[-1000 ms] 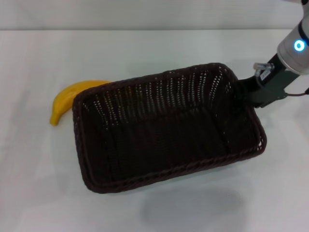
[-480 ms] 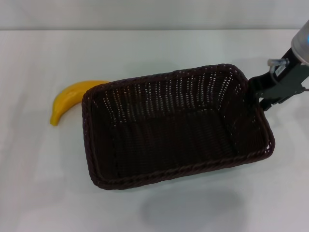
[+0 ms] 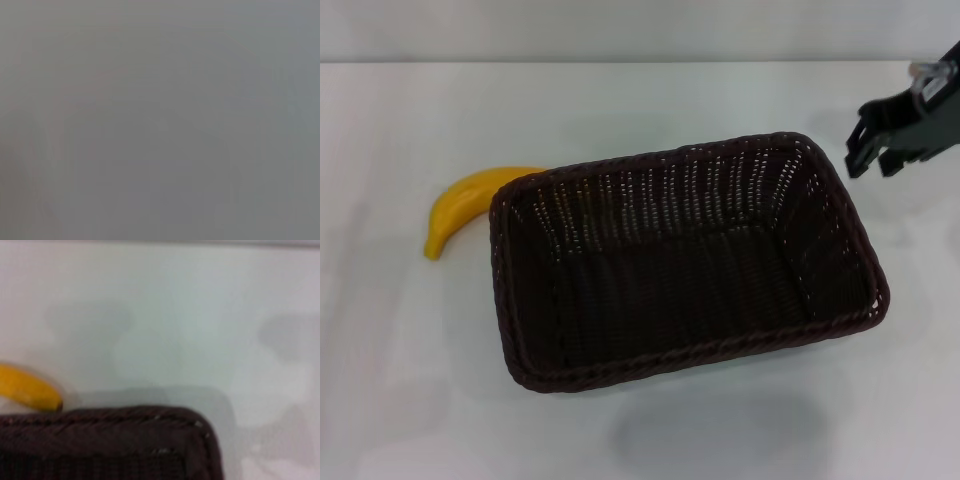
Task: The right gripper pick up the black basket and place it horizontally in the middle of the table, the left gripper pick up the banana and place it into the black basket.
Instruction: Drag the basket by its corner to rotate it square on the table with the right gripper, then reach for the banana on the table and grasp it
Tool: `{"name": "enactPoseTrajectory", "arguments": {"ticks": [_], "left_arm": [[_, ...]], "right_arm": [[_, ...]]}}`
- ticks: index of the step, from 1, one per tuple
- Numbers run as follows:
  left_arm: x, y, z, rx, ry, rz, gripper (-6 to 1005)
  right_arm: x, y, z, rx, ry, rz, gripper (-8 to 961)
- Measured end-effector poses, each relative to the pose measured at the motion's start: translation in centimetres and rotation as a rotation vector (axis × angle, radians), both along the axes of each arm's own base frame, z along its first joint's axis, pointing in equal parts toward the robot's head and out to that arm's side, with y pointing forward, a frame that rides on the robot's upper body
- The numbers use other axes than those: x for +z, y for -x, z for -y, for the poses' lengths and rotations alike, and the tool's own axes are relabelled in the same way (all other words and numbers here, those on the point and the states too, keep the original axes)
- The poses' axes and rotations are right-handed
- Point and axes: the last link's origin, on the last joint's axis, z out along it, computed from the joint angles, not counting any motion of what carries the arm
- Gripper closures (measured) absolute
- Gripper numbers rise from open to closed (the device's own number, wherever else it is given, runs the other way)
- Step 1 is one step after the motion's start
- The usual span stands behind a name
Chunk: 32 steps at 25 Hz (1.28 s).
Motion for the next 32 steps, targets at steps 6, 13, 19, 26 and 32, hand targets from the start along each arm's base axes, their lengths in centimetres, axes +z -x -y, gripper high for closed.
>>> {"name": "enactPoseTrajectory", "arguments": {"ticks": [6,13,19,26,32], "left_arm": [[0.0,0.5,-0.2,-0.039,0.058,0.106,123],[-0.2,0.5,-3.3,-0.094,0.340,0.207,123],[1.9,-1.5,-5.9,-0.174,0.553,0.288,123],[4.7,-4.0,-7.8,-0.147,0.870,0.329,123],[6.7,-6.6,-9.4,0.064,1.160,0.262,124]], "right_arm": [[1.9,-1.3,-0.2,0.103,-0.106,-0.035,646],[4.8,-4.8,0.3,0.356,-0.264,-0.035,646],[8.5,-8.9,1.0,0.607,-0.468,-0.098,647],[10.8,-15.1,2.5,0.776,-0.645,-0.156,645],[11.4,-20.6,4.0,0.816,-0.837,-0.223,641]]}}
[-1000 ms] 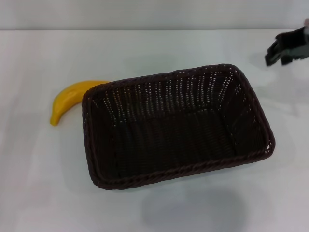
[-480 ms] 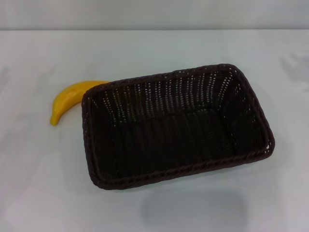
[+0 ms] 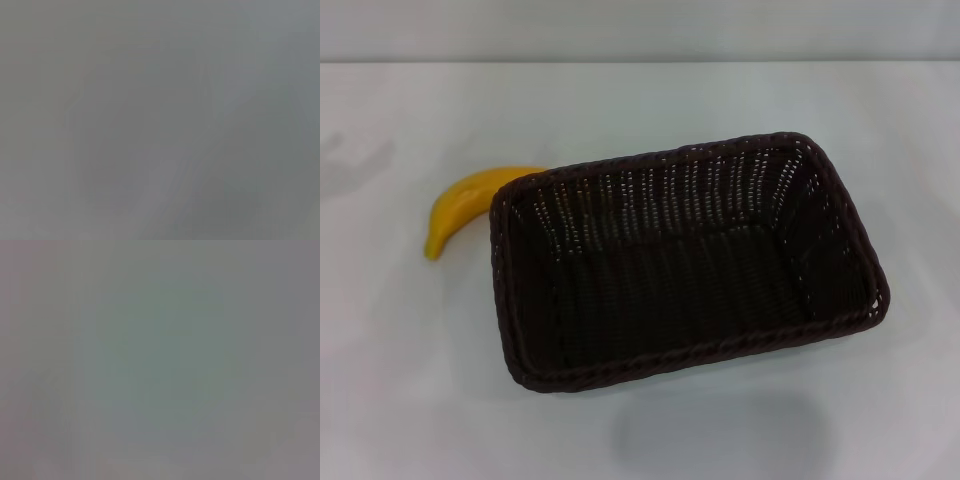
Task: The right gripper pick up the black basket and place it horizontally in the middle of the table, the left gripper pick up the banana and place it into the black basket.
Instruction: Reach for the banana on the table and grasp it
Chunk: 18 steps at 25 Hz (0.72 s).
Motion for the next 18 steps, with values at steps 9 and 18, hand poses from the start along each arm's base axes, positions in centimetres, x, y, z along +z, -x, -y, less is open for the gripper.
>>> {"name": "enactPoseTrajectory", "arguments": {"ticks": [9,18], "left_arm": [[-1.4,-1.4,-1.9,0.091,0.363,-0.298,124],[-5.6,-1.0,-2.3,0.039,0.513,-0.451,124]], "right_arm": [[-0.6,-3.1,1.2,-0.014,-0.061,-0.039,634],[-2.1,-4.3,1.8,-0.015,-0.062,-0.042,610]]}}
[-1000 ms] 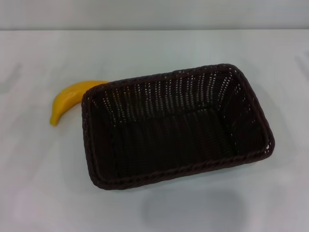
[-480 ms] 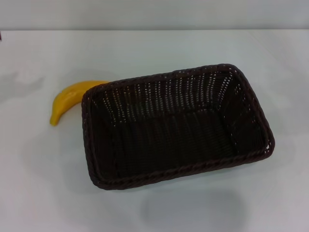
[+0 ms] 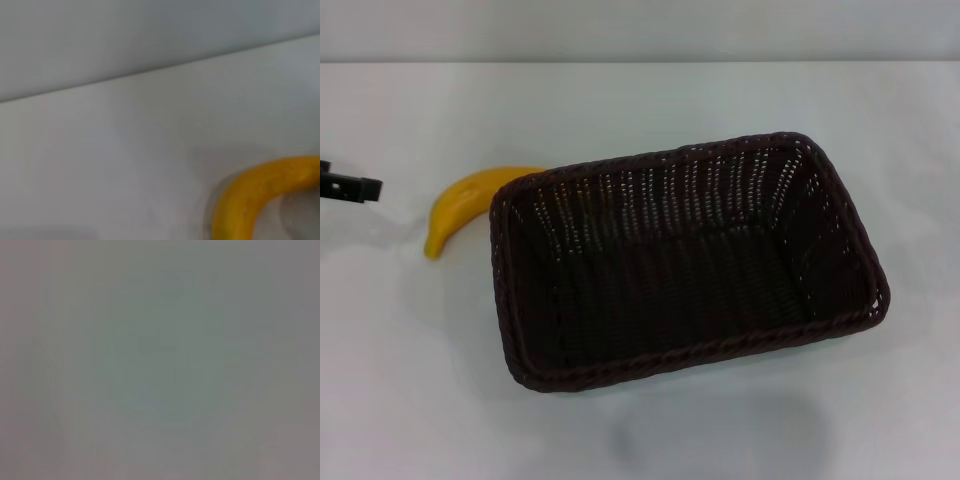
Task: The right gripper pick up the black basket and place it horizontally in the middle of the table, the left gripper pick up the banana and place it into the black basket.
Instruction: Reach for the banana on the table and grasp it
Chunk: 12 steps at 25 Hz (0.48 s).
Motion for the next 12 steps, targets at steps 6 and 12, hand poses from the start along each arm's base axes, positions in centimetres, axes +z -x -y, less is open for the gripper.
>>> {"name": "enactPoseTrajectory", "arguments": {"ticks": [6,12], "left_arm": [[-2.1,0.8,0.2,-0.070,0.019,-0.016,124],[-3.3,2.0,0.2,-0.126,-0.022,-0.059,124]], "right_arm": [[-1.7,-0.5,0.3,0.030,-0.006,0.015,593],[-2.6,-0.6,0.7,0.046,-0.005,-0.012,452]]}}
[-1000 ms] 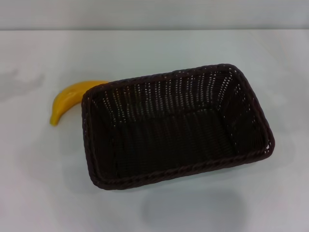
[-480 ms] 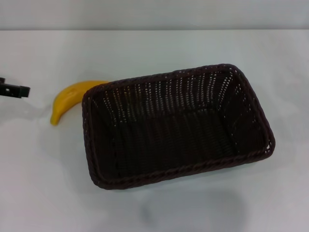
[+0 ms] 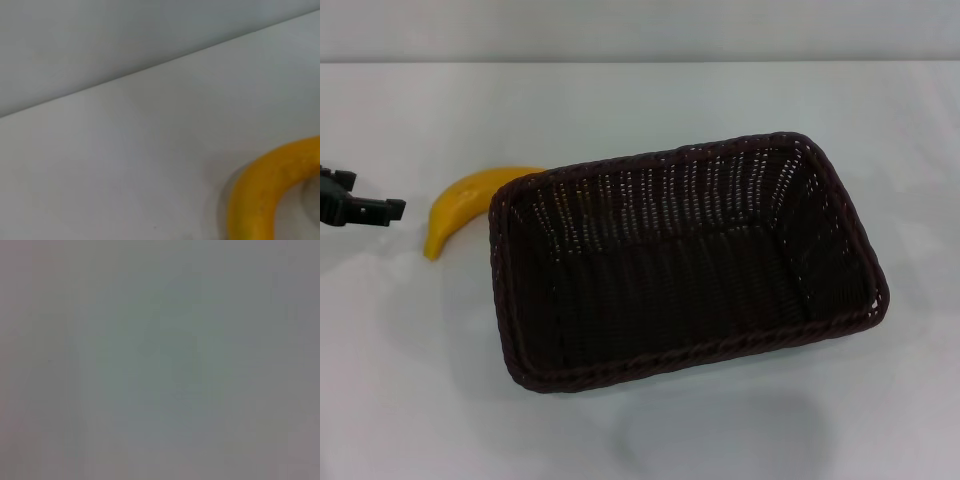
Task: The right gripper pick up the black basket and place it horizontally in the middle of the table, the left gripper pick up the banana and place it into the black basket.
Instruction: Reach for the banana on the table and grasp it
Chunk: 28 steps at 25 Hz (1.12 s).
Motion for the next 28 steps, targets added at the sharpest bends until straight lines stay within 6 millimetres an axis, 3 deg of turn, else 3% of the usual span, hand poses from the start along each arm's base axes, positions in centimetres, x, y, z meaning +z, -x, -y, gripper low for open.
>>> {"name": "enactPoseTrajectory", "arguments": {"ticks": [2,13,28], "left_arm": [[-0.6,0.4,-0.1,-0.017,-0.011,-0.010,124],[-3.1,0.1,-0.8,-0.108,-0.045,0.022,141],[-6.6,0.6,-1.4,-0.150,-0.059,0.038,163]], "right_arm": [[-0.2,0.0,0.0,0.000,0.005,-0.005,363],[-1.0,0.0,-1.3,-0.027,0.005,-0.006,315],[-1.2,-0.1,-2.6,-0.069,-0.004,0.006,326]]}}
